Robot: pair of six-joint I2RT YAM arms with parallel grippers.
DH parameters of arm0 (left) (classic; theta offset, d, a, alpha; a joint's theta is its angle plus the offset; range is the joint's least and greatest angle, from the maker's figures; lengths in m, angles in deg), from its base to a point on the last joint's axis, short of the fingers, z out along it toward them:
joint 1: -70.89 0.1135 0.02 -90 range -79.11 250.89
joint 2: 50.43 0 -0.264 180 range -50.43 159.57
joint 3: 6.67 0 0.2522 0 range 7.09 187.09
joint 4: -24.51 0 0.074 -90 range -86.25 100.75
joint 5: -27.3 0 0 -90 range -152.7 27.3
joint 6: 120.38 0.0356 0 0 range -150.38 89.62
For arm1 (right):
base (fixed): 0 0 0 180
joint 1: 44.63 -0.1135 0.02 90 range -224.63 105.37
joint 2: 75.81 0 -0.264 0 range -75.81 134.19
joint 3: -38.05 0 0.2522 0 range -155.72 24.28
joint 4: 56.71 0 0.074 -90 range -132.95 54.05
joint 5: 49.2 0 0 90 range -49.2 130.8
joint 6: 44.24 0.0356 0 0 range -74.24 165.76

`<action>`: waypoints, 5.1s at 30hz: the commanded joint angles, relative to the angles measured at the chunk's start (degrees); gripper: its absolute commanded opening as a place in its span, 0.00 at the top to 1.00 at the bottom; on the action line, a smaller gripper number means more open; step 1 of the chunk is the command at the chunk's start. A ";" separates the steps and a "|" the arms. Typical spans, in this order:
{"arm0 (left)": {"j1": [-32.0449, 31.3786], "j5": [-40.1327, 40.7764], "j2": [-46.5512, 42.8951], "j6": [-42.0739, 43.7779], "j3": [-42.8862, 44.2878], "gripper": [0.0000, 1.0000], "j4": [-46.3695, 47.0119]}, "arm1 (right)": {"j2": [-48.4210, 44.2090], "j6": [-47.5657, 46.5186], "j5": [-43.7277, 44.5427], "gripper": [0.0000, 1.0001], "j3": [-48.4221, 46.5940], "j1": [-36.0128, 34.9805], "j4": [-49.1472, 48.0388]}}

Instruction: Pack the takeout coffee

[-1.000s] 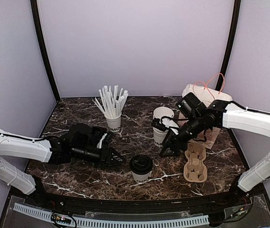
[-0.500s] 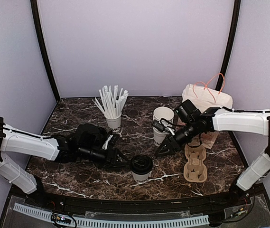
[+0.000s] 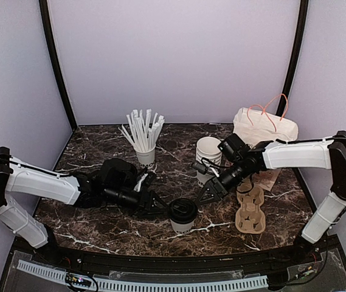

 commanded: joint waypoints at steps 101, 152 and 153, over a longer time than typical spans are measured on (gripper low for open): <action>-2.37 17.35 -0.86 29.23 15.26 0.08 -24.51 | 1.18 -23.95 -8.23 0.30 -5.61 -4.75 19.29; -0.41 8.54 0.74 7.17 2.76 0.28 -10.43 | 6.25 -11.23 4.50 0.53 -11.56 0.50 9.16; -0.37 8.50 0.73 7.17 2.64 0.28 -10.77 | 5.76 -11.58 5.36 0.52 -11.39 -0.20 9.18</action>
